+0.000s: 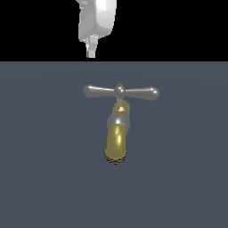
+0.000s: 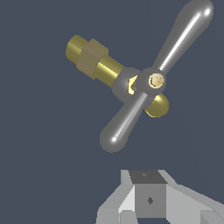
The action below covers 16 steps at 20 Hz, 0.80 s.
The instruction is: Turn on the faucet by rotating a designated handle.
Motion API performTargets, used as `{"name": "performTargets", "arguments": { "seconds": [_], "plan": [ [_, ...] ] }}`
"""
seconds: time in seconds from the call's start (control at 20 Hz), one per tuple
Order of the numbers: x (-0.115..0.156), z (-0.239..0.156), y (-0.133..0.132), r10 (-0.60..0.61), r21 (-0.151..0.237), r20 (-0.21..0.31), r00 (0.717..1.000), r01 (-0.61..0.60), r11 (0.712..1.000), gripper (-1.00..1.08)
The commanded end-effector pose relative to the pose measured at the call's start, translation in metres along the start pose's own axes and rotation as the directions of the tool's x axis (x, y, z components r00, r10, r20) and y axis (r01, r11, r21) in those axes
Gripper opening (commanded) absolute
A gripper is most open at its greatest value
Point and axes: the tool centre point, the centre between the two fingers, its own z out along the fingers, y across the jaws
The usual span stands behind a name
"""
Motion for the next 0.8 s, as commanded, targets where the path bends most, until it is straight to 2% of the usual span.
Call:
{"name": "performTargets", "arguments": {
  "seconds": [0.0,0.3,0.75],
  "plan": [
    [0.003,0.013,-0.010,0.069,0.001,-0.009,0.998,-0.069,0.998,-1.00],
    [0.012,0.043,-0.030,0.227,0.008,-0.039,0.973,-0.227,0.974,-1.00],
    [0.024,0.083,-0.053,0.420,0.039,-0.088,0.903,-0.418,0.908,-1.00]
  ]
}}
